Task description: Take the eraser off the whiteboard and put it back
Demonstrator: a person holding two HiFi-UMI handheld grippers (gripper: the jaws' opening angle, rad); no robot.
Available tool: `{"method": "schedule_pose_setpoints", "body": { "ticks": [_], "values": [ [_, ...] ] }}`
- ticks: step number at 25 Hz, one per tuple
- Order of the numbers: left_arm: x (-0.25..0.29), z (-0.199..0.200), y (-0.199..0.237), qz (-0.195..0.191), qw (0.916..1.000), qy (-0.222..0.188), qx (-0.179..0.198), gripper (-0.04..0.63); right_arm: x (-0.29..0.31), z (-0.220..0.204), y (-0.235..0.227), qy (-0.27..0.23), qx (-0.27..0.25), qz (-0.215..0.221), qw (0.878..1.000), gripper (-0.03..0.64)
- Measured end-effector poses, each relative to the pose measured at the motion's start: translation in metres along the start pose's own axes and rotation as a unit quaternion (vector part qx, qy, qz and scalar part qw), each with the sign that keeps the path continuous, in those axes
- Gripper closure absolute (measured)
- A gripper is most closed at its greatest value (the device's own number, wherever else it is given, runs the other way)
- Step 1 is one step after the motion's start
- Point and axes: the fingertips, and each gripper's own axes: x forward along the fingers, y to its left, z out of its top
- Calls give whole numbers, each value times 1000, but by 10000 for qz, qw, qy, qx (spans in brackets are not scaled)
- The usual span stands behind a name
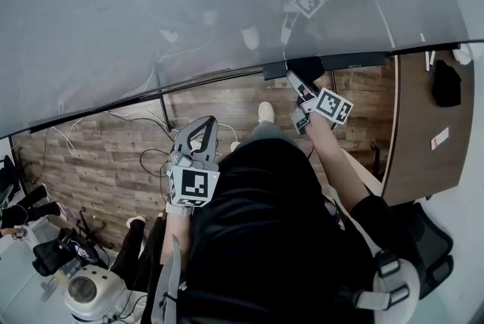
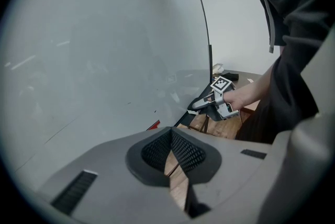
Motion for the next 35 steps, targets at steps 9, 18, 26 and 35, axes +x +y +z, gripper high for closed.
{"method": "schedule_pose_setpoints", "body": {
  "ticks": [9, 18, 26, 35],
  "values": [
    [-2, -4, 5, 156, 9998, 68, -135, 589, 9, 14, -15, -152, 476, -116, 9987, 325],
    [-8, -13, 0, 304, 9991, 121, -281, 589, 12, 14, -17, -119, 431, -181, 9988, 332],
    [-12, -17, -15, 343, 9987, 77, -363, 589, 3, 8, -14, -202, 626, -17, 9978, 360],
    [-32, -33, -24, 382, 9981, 41, -474, 589, -15, -6, -11, -181, 506, -81, 9985, 394]
  ]
}}
